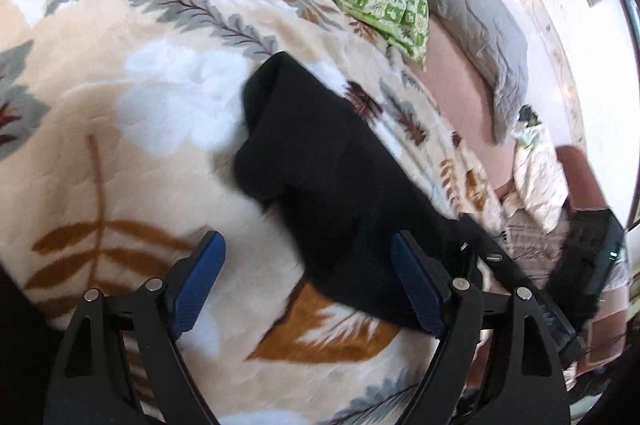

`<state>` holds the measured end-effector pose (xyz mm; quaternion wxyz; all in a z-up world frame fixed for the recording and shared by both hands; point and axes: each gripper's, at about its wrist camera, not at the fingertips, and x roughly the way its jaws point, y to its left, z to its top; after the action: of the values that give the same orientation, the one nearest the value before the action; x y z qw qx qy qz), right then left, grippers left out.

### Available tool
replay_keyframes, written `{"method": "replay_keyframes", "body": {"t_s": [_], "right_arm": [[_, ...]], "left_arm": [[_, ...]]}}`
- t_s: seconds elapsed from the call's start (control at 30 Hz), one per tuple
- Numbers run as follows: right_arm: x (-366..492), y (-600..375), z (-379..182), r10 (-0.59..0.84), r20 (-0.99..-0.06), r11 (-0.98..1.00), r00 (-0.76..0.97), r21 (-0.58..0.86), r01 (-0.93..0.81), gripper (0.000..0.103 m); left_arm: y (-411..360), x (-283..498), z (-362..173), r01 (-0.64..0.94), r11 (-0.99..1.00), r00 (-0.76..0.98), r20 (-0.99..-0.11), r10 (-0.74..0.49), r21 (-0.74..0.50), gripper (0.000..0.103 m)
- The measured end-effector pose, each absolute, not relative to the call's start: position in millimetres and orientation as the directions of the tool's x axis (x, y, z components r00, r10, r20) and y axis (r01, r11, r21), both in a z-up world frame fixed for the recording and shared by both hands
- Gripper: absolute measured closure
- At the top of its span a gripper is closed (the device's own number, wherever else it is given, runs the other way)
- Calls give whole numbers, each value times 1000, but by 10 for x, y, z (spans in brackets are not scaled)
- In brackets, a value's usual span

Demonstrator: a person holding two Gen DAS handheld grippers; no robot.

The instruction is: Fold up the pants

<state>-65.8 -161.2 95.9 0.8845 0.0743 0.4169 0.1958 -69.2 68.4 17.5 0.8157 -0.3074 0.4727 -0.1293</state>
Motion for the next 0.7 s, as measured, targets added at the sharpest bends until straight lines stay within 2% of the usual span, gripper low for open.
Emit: {"method": "replay_keyframes", "body": {"t_s": [0.17,0.33,0.43,0.47,0.57,0.7], "right_arm": [[-329,-1345,753,380,-761,919,525,249,-304,37],[-257,-1575,562,387,-776,922,497,316,-225,37],[-293,-1671,559,383,-774,924,504,324,-205,37],[-302,-1684,572,384,-771,923,508,324,-206,37],[-302,-1673,642,390,-760,921,520,321,-222,37],[-212,-1550,749,422,-733,907,534,327,-266,36]], "left_arm": [[632,-453,85,-68,665,489,-606,-628,-744,18],[694,-212,121,-73,603,493,-554,-671,-794,18],[902,-265,391,-16,541,577,-450,-682,-841,18],[966,-300,479,1,552,604,-440,-665,-834,18],[1096,-444,626,-2,662,653,-502,-567,-750,17],[1123,-550,483,-60,757,598,-631,-494,-650,17]]}}
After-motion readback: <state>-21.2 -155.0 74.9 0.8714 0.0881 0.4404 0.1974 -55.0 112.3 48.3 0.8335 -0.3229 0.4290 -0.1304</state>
